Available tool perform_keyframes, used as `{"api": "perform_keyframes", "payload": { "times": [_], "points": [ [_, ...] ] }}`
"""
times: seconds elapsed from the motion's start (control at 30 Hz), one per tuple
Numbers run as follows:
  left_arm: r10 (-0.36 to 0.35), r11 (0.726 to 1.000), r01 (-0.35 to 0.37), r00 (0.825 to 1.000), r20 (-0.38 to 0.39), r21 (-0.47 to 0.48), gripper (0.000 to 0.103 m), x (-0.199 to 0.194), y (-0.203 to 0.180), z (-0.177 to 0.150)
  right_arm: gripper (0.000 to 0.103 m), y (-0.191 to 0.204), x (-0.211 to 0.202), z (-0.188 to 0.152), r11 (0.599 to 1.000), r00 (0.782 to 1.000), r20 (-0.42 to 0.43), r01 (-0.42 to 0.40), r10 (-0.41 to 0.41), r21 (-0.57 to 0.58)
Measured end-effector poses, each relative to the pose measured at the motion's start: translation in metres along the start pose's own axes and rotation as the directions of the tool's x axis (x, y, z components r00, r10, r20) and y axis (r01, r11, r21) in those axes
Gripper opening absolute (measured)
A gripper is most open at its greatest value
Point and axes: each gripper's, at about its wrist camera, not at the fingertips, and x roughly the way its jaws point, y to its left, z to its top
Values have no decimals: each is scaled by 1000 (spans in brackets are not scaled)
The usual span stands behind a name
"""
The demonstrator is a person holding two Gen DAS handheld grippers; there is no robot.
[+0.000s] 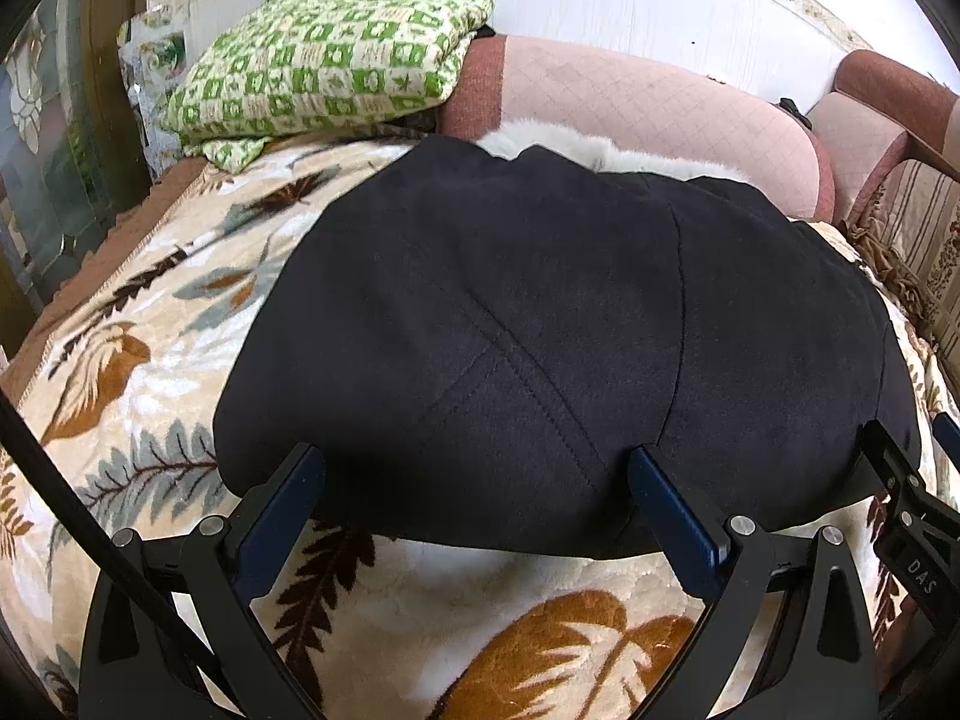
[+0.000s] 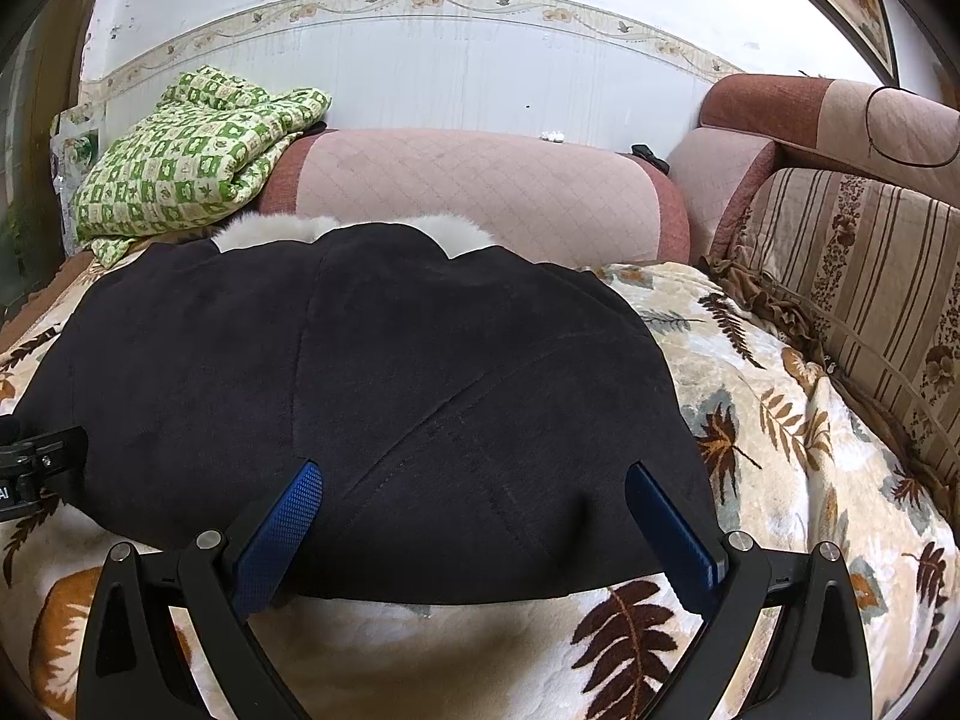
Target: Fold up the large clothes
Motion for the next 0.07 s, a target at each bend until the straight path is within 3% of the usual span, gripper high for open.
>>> {"api": "perform_keyframes", "payload": {
  "times": [0.07],
  "points": [
    [19,1000,-19,1000,19,8,100,-3,-2,0,102,-1,1,0,1000,1000,0,0,0,5]
  ]
}}
